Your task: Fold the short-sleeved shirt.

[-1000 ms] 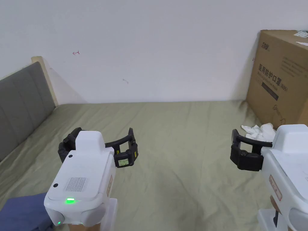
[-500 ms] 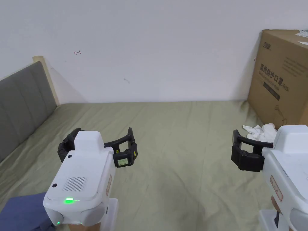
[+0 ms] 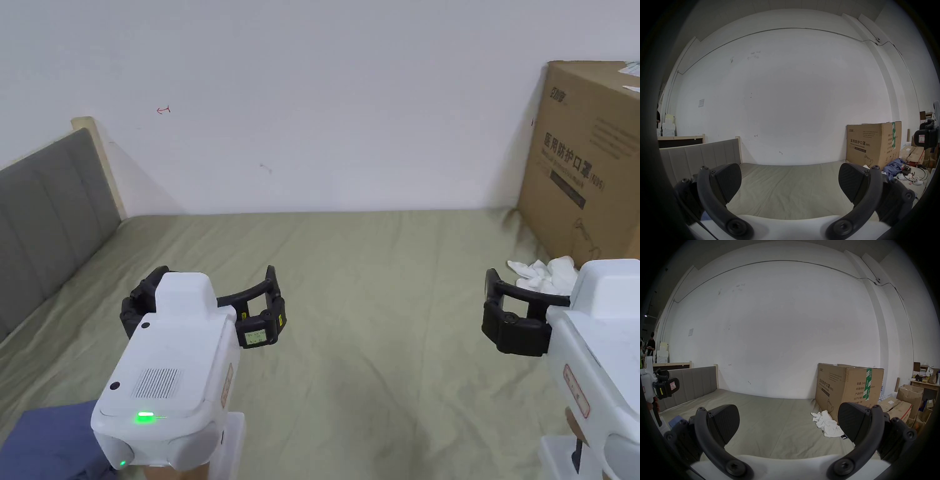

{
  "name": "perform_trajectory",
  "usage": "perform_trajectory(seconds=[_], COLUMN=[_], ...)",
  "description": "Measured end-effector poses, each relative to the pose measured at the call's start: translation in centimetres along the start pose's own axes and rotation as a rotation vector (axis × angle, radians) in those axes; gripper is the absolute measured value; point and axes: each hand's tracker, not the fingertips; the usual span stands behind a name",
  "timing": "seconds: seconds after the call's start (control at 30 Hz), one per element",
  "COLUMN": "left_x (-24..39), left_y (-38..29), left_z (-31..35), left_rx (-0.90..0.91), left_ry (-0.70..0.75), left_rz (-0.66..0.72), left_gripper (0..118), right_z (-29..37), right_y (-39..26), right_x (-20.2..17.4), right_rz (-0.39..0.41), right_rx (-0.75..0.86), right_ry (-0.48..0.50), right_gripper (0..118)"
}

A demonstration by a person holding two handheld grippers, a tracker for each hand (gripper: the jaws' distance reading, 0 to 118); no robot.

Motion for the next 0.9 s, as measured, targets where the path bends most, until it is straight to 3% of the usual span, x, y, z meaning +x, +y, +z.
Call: perform_trajectory(seconds=[0.67,0.83,0.9], left_x=[-0.1,-0.2,-0.2], left_y=[0.0,0.1,0.2], left_z=[0.2,0.4,0.5], left_rx=[0.002,0.005,0.006], left_ry=[0.004,0.003,-0.003], left_rz=[0.003,0.006,0.011], left_gripper=[118,118,118], right_z=[-0.5,-0.8,-0.8], right_y=[0.2,0.3,0.2], right_x=[-0.5,-1.1,-1.0], right_rz=[-0.022,-0.069,-0.147], right_rx=[-0.046,-0.130,-0.195], right_ry=[-0.019,-0.063,-0.093], right_gripper=[118,118,118])
